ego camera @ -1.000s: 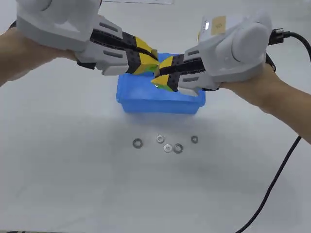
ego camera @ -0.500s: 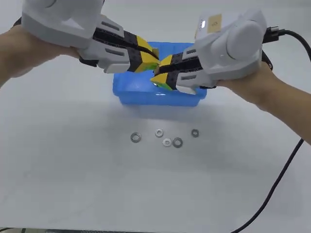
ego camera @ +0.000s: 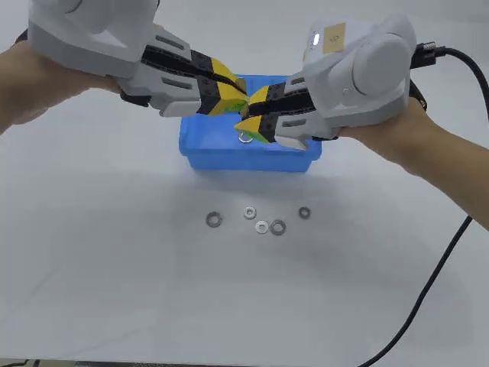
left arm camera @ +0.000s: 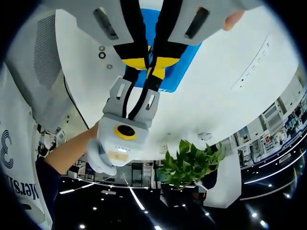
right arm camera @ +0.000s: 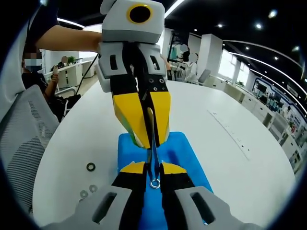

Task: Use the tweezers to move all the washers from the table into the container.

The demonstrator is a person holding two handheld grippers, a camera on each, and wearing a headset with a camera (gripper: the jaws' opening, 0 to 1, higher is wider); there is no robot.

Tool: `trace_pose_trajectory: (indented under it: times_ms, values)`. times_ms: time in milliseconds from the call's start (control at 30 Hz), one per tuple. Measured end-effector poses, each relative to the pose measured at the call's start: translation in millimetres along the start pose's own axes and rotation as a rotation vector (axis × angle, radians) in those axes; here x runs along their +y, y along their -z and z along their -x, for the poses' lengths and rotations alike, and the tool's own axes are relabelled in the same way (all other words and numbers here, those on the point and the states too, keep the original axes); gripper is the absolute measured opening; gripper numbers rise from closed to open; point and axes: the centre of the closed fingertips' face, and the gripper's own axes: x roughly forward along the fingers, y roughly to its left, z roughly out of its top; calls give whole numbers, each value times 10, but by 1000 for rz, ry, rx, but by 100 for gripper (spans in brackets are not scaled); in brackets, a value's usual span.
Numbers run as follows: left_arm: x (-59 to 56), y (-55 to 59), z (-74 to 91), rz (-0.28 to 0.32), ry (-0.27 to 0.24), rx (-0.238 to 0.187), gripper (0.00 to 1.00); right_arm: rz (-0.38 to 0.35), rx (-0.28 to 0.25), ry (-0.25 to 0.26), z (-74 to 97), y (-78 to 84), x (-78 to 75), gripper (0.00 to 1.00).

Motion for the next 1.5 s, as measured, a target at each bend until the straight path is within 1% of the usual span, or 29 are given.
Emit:
trace_pose_trajectory:
  times_ms: [133, 167, 200, 300, 367, 433, 467, 500, 533, 567, 633, 733, 833, 967, 1067, 1133, 1200, 1300, 1367, 1500]
  values:
    - [-47, -83, 105, -17, -8, -1, 7, 13, -18, 9, 52, -110, 30, 12]
    - [-53, -89, 118, -19, -9, 0, 7, 25, -22, 9, 62, -148, 54, 12]
    - [-79, -113, 170, -22, -12, -1, 7, 29, -27, 8, 69, -177, 70, 12]
    - [-110, -137, 252, -30, -22, 0, 7, 43, -35, 5, 85, -273, 124, 12]
    - [-173, -150, 327, -32, -25, 7, 7, 59, -38, -3, 91, -343, 188, 12]
    - [-239, -144, 388, -34, -26, 12, 7, 87, -41, -23, 92, -414, 287, 12]
    - [-339, -196, 436, -33, -24, 14, 7, 92, -43, -33, 92, -451, 348, 12]
    - [-399, -199, 476, -36, -23, 18, 7, 99, -42, -37, 91, -470, 388, 12]
    - [-425, -193, 498, -41, -25, 22, 7, 109, -41, -45, 91, -497, 442, 11]
    - [-477, -183, 532, -42, -22, 26, 7, 110, -42, -52, 91, -514, 483, 11]
    - [-562, -159, 586, -55, -20, 37, 7, 113, -44, -66, 64, -512, 526, 11]
    - [-646, -129, 646, -52, -19, 43, 7, 124, -47, -84, 57, -558, 681, 11]
    - [-742, -86, 696, -45, -18, 51, 7, 122, -49, -94, 46, -578, 796, 11]
    - [-835, -17, 721, -30, -17, 62, 7, 116, -44, -106, 25, -558, 922, 11]
    - [-935, 39, 724, -23, -7, 67, 7, 96, -45, -120, 17, -522, 1018, 11]
    - [-980, 80, 725, -20, -1, 74, 7, 81, -44, -131, 9, -492, 1074, 11]
    - [-962, 133, 717, -13, 8, 82, 7, 69, -41, -150, 1, -465, 1130, 11]
    - [-1009, 188, 704, -10, 21, 96, 7, 62, -34, -168, -18, -426, 1176, 11]
    - [-1039, 217, 696, -9, 30, 107, 7, 50, -33, -181, -32, -407, 1212, 11]
    - [-1076, 261, 666, -6, 42, 120, 7, 46, -31, -191, -56, -359, 1260, 11]
